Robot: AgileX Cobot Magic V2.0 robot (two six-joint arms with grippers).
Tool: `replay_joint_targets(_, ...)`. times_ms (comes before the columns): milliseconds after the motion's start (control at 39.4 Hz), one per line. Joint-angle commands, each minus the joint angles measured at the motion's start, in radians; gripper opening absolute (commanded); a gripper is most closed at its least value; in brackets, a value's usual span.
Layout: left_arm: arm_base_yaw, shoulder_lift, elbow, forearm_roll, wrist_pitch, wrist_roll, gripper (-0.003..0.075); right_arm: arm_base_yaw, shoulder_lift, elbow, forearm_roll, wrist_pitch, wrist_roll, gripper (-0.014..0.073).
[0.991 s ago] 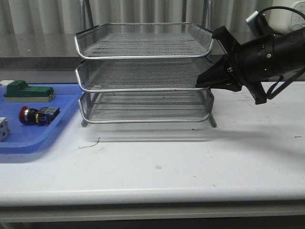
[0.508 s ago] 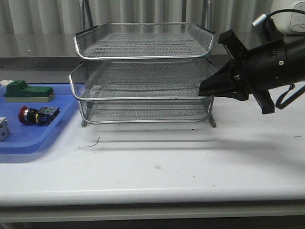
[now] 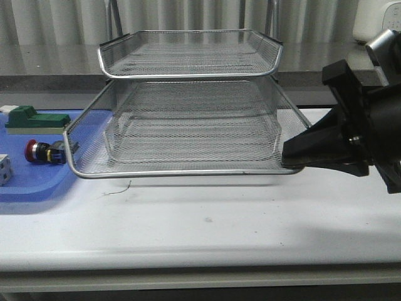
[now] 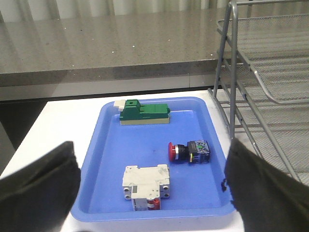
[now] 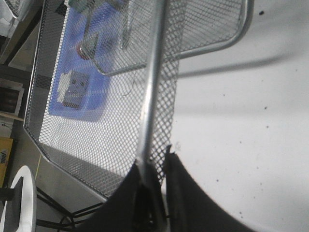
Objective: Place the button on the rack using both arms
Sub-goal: 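Pull the middle mesh tray out toward the robot with the right gripper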
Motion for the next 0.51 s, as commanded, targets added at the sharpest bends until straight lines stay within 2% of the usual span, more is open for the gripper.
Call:
replay_joint_targets(0, -0.001, 0.013, -0.035, -0.001, -0.073, 0.001, 0.0576, -0.001, -0.038, 0.015, 0.021, 0.069, -0.023, -0.0011)
replay_joint_targets(76, -0.001, 0.013, -0.035, -0.001, -0.073, 0.001, 0.0576, -0.001, -0.038, 0.015, 0.021, 0.062, -0.023, 0.0008)
replay_joint_targets(152, -0.001, 0.013, -0.035, -0.001, -0.073, 0.001, 0.0576, -0.001, -0.038, 0.014, 0.021, 0.062, -0.034, 0.0073)
replay_joint_targets(356, -0.001, 0.013, -0.035, -0.001, -0.073, 0.001, 0.0576, -0.014, -0.038, 0.014, 0.021, 0.057, -0.038, 0.0358)
replay_joint_targets(407, -0.001, 0.013, -0.035, -0.001, -0.073, 0.001, 0.0576, -0.029, -0.041, 0.014, 0.021, 0.057, -0.04, 0.0414)
replay_joint_targets(483, -0.001, 0.013, -0.035, -0.001, -0.073, 0.001, 0.0576, -0.061, -0.061, 0.014, 0.015, 0.068, -0.041, 0.0444)
